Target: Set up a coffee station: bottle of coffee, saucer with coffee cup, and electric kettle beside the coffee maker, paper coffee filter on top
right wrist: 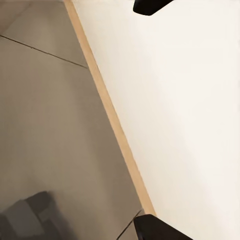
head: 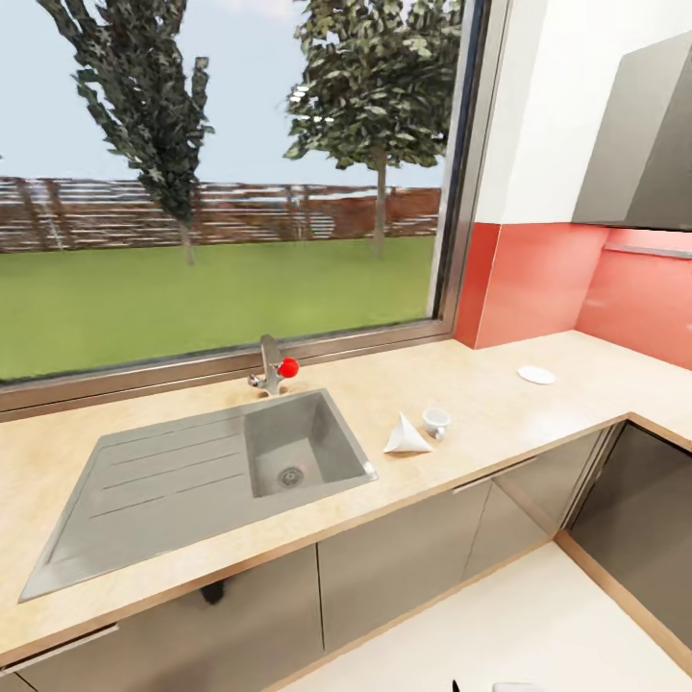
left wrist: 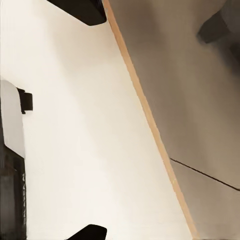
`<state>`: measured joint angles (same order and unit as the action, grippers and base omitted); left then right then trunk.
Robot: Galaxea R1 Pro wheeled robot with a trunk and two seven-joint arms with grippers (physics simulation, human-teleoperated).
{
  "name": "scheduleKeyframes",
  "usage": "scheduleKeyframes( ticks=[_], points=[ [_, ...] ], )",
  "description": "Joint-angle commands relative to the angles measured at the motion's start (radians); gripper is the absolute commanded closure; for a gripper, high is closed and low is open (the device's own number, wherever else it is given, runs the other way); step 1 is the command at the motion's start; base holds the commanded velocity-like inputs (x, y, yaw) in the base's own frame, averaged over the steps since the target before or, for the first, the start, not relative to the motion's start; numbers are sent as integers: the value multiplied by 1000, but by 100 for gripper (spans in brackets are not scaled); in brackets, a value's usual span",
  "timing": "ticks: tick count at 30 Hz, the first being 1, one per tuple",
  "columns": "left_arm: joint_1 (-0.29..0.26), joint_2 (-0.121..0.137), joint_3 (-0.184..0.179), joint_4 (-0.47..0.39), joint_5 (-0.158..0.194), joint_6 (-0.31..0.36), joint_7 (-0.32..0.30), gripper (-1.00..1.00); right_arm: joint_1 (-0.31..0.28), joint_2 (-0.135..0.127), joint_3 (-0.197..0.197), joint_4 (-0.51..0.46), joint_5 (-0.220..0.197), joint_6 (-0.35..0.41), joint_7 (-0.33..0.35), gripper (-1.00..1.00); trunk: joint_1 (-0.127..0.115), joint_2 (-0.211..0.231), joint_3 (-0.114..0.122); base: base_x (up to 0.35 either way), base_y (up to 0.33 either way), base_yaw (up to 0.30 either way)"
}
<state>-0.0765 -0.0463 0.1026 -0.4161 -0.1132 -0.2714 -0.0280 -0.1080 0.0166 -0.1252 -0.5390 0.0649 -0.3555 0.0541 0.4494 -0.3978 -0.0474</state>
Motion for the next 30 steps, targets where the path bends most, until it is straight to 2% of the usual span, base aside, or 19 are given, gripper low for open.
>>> scheduleKeyframes(
  ticks=[1,2,5,6,8,11,15,23,26,28,29,30],
  points=[
    [-20,-13,-11,-1,-14,-1,-16,-100,-1,1,-12,1,7,-3,6,-100,1,-2,-2,0,0,-12],
    [-119,-65,-67,-1,-16,6,-31,-100,-1,0,-116,2,8,-2,7,-100,1,-2,-2,0,0,-260],
    [-181,-106,-71,-2,-17,6,-34,-100,-1,0,-149,2,9,-2,7,-100,1,-2,0,0,0,-274],
    [-219,-117,-71,-2,-16,11,-56,-100,-1,0,-153,3,10,-2,7,-100,1,-2,1,0,0,-281],
    [-243,-121,-71,-3,-16,27,-90,-100,-1,-1,-154,5,10,-2,8,-100,1,-2,2,0,0,-281],
    [-297,-124,-71,-3,-14,100,-173,-100,-1,0,-155,20,11,-2,9,-100,1,-2,4,0,0,-283],
    [-352,-125,-70,-3,-12,176,-250,-100,-1,0,-155,35,12,-2,9,-100,1,-2,5,0,0,-287],
    [-430,-127,-70,-4,-7,224,-379,-100,-1,0,-154,41,13,-3,9,-100,1,-2,6,0,0,-294],
    [-468,-127,-69,-4,-5,268,-421,-100,-1,0,-154,42,13,-3,9,-100,1,-2,6,0,0,-296],
    [-502,-128,-69,-4,8,327,-464,-100,-1,0,-154,43,13,-3,9,-100,1,-2,6,0,0,-296],
    [-571,-127,-70,-8,70,421,-552,-100,-1,0,-154,42,13,-3,9,-100,1,-2,6,0,0,-138],
    [-587,-126,-70,-14,85,442,-568,-100,-1,0,-154,42,12,-3,9,-100,1,-2,6,0,0,-88]
  ],
)
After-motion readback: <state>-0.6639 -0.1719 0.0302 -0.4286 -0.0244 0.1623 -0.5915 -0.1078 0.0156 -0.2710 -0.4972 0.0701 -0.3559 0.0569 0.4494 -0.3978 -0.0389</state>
